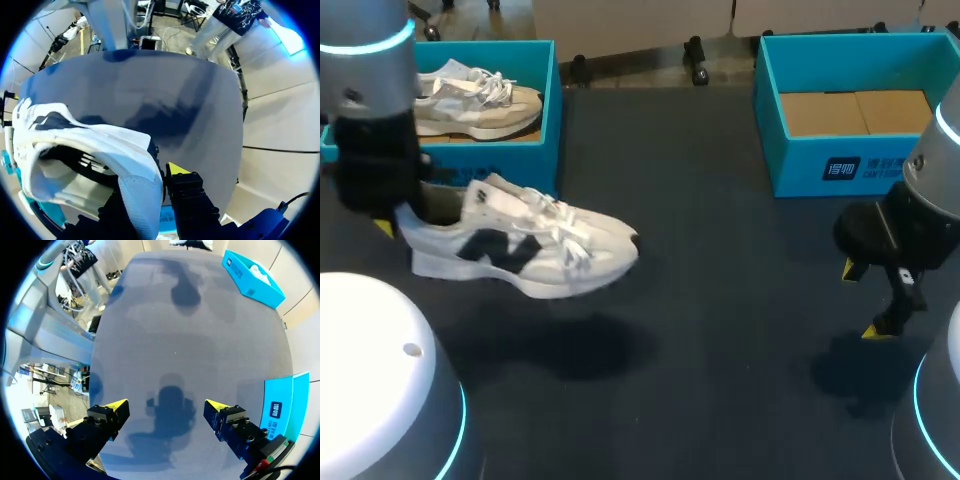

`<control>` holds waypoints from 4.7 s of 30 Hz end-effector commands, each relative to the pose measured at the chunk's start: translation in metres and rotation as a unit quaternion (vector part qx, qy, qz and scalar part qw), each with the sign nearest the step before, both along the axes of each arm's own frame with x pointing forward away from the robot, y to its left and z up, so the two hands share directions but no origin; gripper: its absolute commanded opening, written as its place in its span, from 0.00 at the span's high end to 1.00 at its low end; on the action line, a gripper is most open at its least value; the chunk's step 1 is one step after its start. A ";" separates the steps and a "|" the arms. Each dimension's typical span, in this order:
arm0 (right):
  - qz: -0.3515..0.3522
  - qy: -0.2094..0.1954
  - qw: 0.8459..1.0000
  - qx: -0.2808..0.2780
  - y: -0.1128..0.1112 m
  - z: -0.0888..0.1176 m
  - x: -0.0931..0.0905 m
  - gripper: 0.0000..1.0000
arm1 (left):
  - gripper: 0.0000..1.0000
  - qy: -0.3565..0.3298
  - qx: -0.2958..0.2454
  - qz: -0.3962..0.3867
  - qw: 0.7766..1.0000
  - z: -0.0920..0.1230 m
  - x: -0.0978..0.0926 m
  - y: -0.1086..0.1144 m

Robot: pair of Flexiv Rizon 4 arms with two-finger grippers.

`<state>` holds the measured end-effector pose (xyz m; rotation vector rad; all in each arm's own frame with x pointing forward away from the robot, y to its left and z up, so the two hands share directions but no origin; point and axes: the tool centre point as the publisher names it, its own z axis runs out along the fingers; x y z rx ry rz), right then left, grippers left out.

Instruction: Take the shoe out of the shoebox, open the shoe tongue, remove and reinsert the insole, then place the shoe into the shoebox

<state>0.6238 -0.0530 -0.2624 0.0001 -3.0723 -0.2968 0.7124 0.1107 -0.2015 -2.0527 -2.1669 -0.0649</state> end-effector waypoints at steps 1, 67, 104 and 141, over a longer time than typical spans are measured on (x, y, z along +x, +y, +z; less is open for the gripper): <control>0.000 -0.001 1.000 -0.001 0.000 -0.001 0.000 0.00 | 1.00 -0.001 0.022 0.002 1.000 -0.014 -0.006 -0.032; 0.000 -0.001 1.000 -0.001 0.000 -0.001 0.000 0.00 | 1.00 -0.019 0.015 0.000 1.000 -0.167 -0.031 -0.165; 0.000 -0.001 1.000 -0.001 0.000 -0.001 0.000 0.00 | 1.00 -0.037 0.018 -0.045 0.998 -0.188 -0.023 -0.183; 0.000 -0.001 1.000 -0.001 0.000 -0.001 0.000 0.00 | 0.00 0.090 -0.228 0.128 0.961 -0.060 -0.062 -0.141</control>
